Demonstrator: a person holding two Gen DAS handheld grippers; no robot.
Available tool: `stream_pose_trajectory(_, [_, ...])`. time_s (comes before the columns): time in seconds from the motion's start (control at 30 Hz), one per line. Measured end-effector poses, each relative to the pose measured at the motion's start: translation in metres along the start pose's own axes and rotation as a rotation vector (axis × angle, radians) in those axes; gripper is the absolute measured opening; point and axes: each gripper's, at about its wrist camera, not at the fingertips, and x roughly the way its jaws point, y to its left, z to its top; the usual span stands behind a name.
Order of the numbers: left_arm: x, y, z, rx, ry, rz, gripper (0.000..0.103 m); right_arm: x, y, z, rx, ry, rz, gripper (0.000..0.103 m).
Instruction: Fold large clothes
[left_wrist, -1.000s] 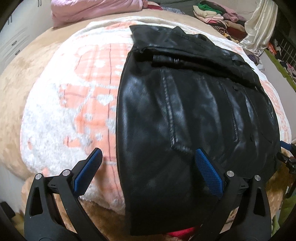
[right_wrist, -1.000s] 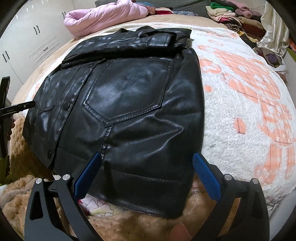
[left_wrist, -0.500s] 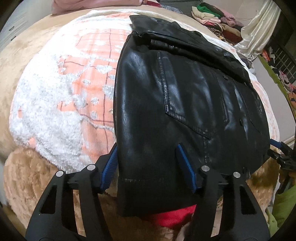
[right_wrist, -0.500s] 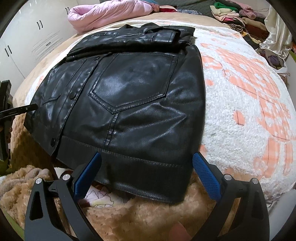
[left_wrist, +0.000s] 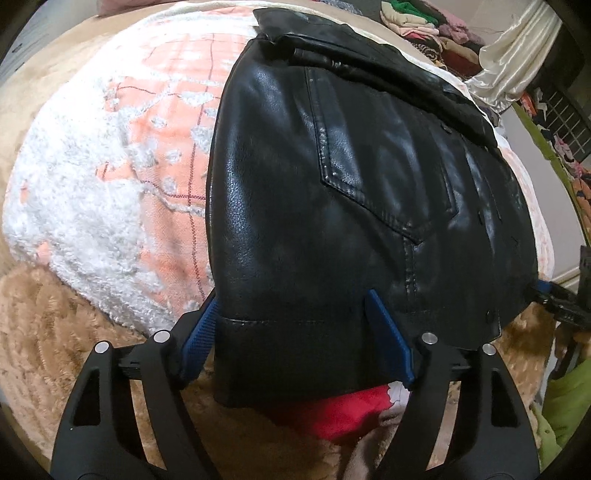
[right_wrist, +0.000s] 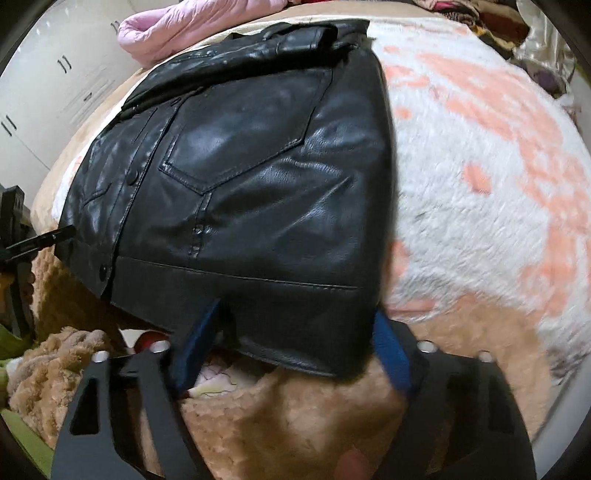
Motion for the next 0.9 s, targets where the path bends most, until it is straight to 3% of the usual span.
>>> stream_pose_trajectory(0.03, [0.0,0.0,0.0,0.002,-0.001,0.002,0.067,-0.001,0.002,-0.001,-0.006,-0.004,-0.002,0.068])
stream_pose_trajectory(0.1, [0.0,-0.002,0.001,0.004,-0.004,0.01,0.06,-0.007,0.006,0.001,-0.021,-0.022,0.001,0.04])
stream_pose_trajectory(0.2, [-0.005,0.0,0.0,-0.006,-0.016,0.014,0.041,-0.022,0.006,0.005,-0.015,-0.08,0.053,0.021])
stream_pose_trajectory(0.23, [-0.008,0.002,0.001,-0.015,-0.023,0.004,0.03,-0.03,0.007,0.007,-0.013,-0.113,0.079,0.019])
stream_pose_trajectory(0.3, [-0.017,0.002,0.001,-0.017,-0.042,-0.009,0.019,-0.041,0.009,0.01,-0.016,-0.158,0.103,0.015])
stream_pose_trajectory(0.4, [-0.033,-0.003,0.005,-0.003,-0.079,-0.032,0.011,-0.057,0.009,0.015,-0.009,-0.22,0.144,0.013])
stream_pose_trajectory(0.57, [-0.058,-0.012,0.02,0.031,-0.153,-0.059,0.008,-0.081,0.007,0.03,0.013,-0.33,0.208,0.011])
stream_pose_trajectory(0.9, [-0.077,-0.044,0.067,0.106,-0.269,-0.056,0.008,-0.096,0.01,0.077,0.032,-0.439,0.215,0.01])
